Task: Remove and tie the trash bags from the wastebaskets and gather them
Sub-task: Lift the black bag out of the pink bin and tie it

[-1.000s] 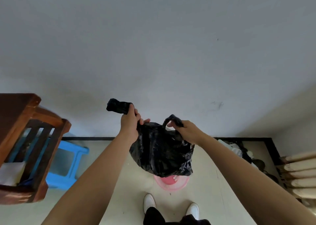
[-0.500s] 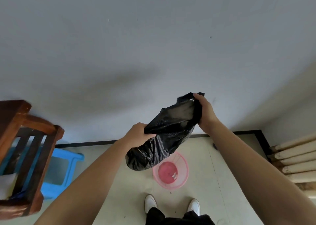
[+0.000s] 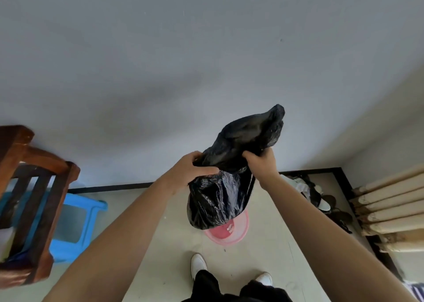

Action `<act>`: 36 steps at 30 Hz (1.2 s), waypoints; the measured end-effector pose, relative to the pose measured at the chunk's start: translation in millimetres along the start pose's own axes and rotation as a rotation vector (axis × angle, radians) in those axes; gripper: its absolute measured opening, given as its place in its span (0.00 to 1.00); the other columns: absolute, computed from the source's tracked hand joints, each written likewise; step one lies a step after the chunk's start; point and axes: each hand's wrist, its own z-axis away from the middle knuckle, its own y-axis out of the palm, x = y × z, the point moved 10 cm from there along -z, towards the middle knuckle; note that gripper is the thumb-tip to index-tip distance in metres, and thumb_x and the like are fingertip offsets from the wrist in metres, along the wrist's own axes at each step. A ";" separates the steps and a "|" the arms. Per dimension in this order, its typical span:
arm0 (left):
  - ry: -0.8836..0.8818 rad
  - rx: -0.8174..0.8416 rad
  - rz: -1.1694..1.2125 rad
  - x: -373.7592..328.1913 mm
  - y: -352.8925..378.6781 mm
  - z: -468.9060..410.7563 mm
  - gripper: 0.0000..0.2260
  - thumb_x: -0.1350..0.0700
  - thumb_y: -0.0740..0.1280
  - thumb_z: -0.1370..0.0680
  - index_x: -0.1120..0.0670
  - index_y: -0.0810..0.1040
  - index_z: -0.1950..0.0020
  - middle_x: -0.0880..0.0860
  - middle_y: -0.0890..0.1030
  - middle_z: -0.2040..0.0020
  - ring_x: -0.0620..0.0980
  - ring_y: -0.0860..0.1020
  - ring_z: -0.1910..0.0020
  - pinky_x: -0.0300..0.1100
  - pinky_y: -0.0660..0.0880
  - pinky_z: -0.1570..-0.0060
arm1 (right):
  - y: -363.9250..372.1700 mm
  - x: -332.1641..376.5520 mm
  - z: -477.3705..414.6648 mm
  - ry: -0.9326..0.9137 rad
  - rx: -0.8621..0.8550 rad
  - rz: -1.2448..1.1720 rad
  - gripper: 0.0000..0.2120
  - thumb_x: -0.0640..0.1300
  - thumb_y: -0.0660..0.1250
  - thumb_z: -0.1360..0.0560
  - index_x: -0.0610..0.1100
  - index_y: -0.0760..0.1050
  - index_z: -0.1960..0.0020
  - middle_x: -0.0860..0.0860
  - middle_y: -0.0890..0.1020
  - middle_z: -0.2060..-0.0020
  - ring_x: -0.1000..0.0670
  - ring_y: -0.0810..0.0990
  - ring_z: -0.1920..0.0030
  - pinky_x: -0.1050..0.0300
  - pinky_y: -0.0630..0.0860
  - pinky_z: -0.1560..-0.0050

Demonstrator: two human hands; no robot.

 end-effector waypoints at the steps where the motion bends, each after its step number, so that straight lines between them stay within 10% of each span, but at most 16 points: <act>1: 0.008 -0.082 0.168 1.7 -7.7 3.1 0.18 0.57 0.78 0.30 0.58 0.79 0.43 0.57 0.85 0.49 0.55 0.85 0.52 0.47 0.80 0.49 | -7.9 -4.2 -0.4 0.014 -0.024 0.024 0.12 0.36 0.67 0.26 0.40 0.76 0.42 0.47 0.82 0.50 0.47 0.80 0.48 0.56 0.73 0.50; 5: -0.013 -0.441 0.648 19.7 -34.7 21.8 0.11 0.54 0.68 0.20 0.53 0.69 0.59 0.49 0.68 0.71 0.47 0.67 0.72 0.42 0.66 0.64 | -33.3 -18.0 5.2 0.023 0.027 0.239 0.09 0.35 0.60 0.25 0.43 0.72 0.45 0.47 0.79 0.52 0.42 0.78 0.47 0.52 0.73 0.49; 11: 0.081 -0.282 0.340 -19.3 26.9 34.8 0.12 0.65 0.71 0.24 0.57 0.73 0.44 0.49 0.61 0.73 0.48 0.62 0.72 0.43 0.67 0.62 | -43.2 -16.0 37.3 -0.161 0.349 0.689 0.12 0.36 0.58 0.24 0.48 0.68 0.63 0.44 0.77 0.59 0.42 0.74 0.56 0.54 0.68 0.57; 15: 0.051 -0.239 0.204 -26.1 77.3 44.6 0.19 0.64 0.75 0.29 0.58 0.72 0.42 0.48 0.61 0.72 0.48 0.61 0.72 0.43 0.66 0.64 | -66.7 -17.0 64.0 -0.266 0.473 0.838 0.10 0.35 0.58 0.25 0.43 0.77 0.50 0.42 0.83 0.51 0.40 0.79 0.50 0.49 0.76 0.49; 23: -0.114 -0.149 0.463 -11.0 172.8 72.9 0.30 0.25 0.62 0.31 0.52 0.64 0.68 0.52 0.53 0.69 0.51 0.53 0.70 0.41 0.61 0.71 | -80.9 -31.5 120.7 -0.497 0.720 1.043 0.12 0.34 0.58 0.29 0.52 0.71 0.60 0.49 0.75 0.66 0.43 0.74 0.60 0.54 0.67 0.63; 28: -0.203 -0.172 0.252 12.3 195.7 90.2 0.15 0.48 0.75 0.29 0.56 0.84 0.49 0.56 0.86 0.53 0.53 0.83 0.52 0.47 0.78 0.45 | -80.9 -62.7 140.0 -0.522 0.800 1.025 0.18 0.38 0.57 0.31 0.46 0.77 0.45 0.44 0.83 0.54 0.41 0.79 0.52 0.51 0.74 0.55; 32: 0.031 -0.425 0.656 -4.0 165.1 90.4 0.08 0.53 0.71 0.22 0.51 0.78 0.62 0.46 0.69 0.77 0.43 0.66 0.78 0.38 0.67 0.65 | -109.3 -91.1 133.5 -0.264 0.692 0.679 0.17 0.50 0.59 0.26 0.46 0.68 0.39 0.46 0.80 0.50 0.43 0.78 0.49 0.49 0.74 0.50; 36: 0.120 -0.500 0.693 -11.6 142.2 90.1 0.09 0.53 0.72 0.23 0.49 0.74 0.58 0.45 0.60 0.76 0.43 0.59 0.78 0.37 0.65 0.69 | -117.8 -102.1 131.9 -0.151 0.653 0.388 0.21 0.64 0.65 0.27 0.55 0.76 0.39 0.55 0.84 0.50 0.53 0.82 0.48 0.53 0.76 0.43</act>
